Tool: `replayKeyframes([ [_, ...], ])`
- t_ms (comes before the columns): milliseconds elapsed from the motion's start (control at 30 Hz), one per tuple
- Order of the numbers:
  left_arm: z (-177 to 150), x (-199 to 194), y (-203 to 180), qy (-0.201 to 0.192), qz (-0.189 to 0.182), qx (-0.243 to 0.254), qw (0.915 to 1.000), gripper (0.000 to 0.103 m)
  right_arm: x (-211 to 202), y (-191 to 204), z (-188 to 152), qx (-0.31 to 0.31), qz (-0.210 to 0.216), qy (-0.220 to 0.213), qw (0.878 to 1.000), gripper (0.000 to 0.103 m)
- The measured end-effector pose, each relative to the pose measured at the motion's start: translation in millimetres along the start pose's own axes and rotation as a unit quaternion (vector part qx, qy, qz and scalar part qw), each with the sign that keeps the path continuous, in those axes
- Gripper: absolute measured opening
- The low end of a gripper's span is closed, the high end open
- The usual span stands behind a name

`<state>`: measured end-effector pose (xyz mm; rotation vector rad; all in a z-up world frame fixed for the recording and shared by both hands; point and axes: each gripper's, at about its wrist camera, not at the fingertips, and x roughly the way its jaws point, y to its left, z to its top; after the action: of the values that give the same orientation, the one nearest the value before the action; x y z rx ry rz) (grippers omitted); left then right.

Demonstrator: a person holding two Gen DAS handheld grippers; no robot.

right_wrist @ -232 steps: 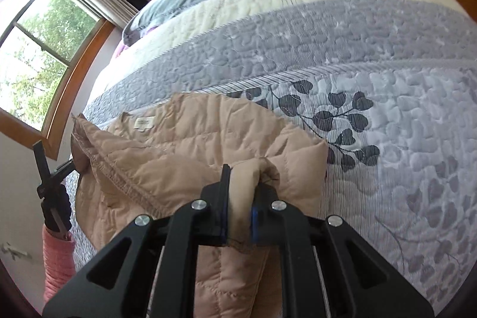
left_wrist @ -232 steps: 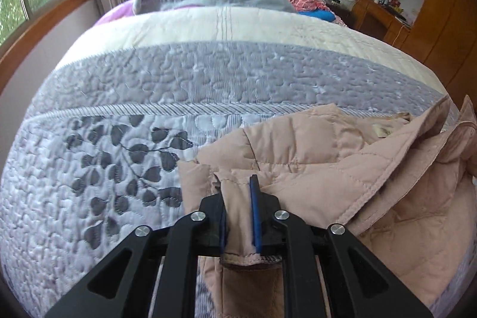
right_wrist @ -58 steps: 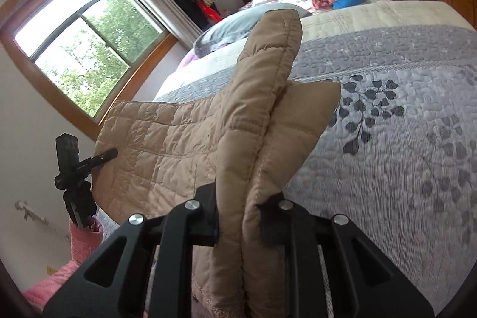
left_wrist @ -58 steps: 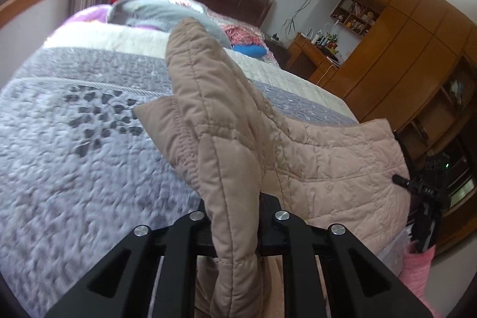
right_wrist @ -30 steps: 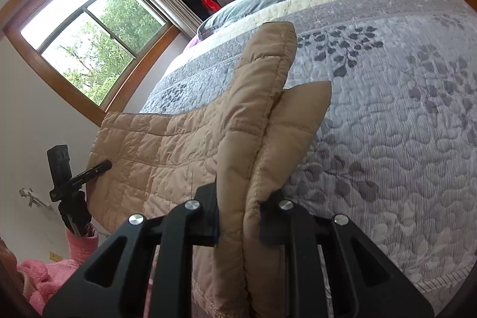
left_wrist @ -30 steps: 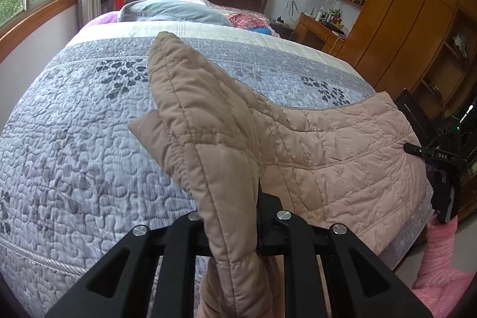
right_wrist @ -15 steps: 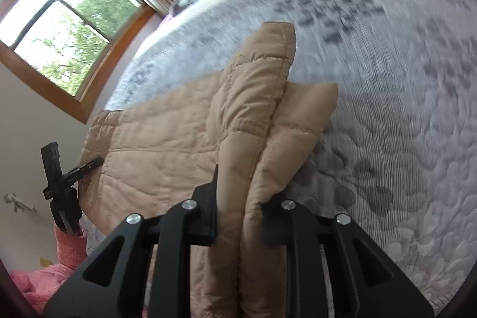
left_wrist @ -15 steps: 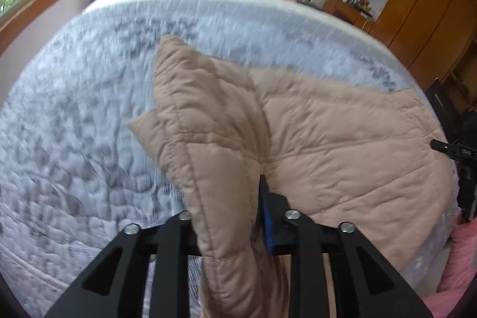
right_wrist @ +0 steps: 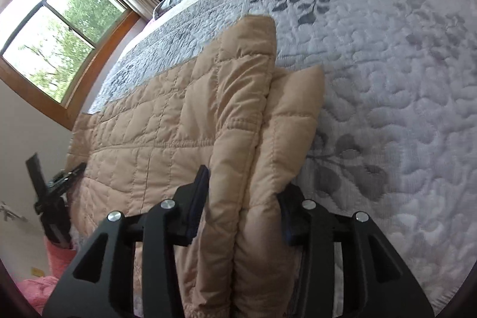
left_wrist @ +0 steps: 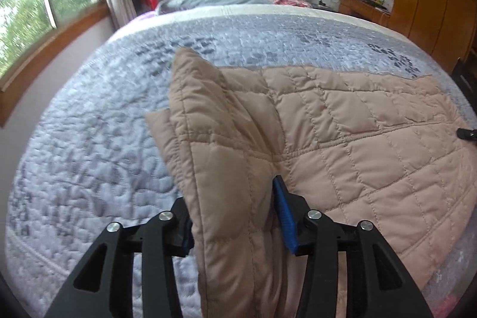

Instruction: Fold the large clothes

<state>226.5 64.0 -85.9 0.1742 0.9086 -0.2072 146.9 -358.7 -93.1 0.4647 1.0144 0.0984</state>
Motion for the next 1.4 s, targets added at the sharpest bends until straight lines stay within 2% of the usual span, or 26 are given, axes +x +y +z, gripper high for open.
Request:
replayKeyframes([
  [167,0.2,-25.7,8.1,-0.014,0.022,-0.015,0.9996,0.048,-32.0,9.2,-4.1,-0.022,-0.053,-0.034,0.998,0.043],
  [300,-0.6,-55.1,2.1,-0.053,0.058,-0.001,0.9969,0.050,-56.1,24.0,-12.3,-0.047,-0.080,-0.056,0.994,0.043],
  [467,-0.2,-82.4,-15.0,-0.077,0.047,0.011,0.9959,0.052,-70.8,51.2,-24.7,-0.089,-0.089,-0.057,0.990,0.039],
  [667,-6.5,-89.2,-43.5,-0.090,0.037,0.031,0.9948,0.053,-64.8,79.5,-39.8,-0.129,-0.089,-0.044,0.987,0.037],
  [833,-13.8,-69.0,-52.2,-0.074,0.032,0.024,0.9965,0.056,-49.5,82.3,-50.2,-0.132,-0.090,-0.028,0.987,0.037],
  [933,-19.3,-45.5,-47.9,-0.045,0.027,0.002,0.9986,0.056,-36.5,75.6,-54.1,-0.124,-0.107,-0.018,0.986,0.036],
  [1067,-27.7,-19.7,-40.0,-0.017,0.024,-0.017,0.9994,0.057,-16.7,61.5,-58.4,-0.109,-0.107,0.002,0.988,0.032],
  [1200,-33.7,-10.5,-33.7,-0.014,0.005,-0.029,0.9995,0.058,0.7,54.2,-62.5,-0.103,-0.106,0.015,0.989,0.032],
  [1400,-37.0,-4.0,-31.0,-0.014,-0.006,-0.034,0.9993,0.058,5.4,56.3,-63.7,-0.106,-0.113,0.013,0.988,0.032],
])
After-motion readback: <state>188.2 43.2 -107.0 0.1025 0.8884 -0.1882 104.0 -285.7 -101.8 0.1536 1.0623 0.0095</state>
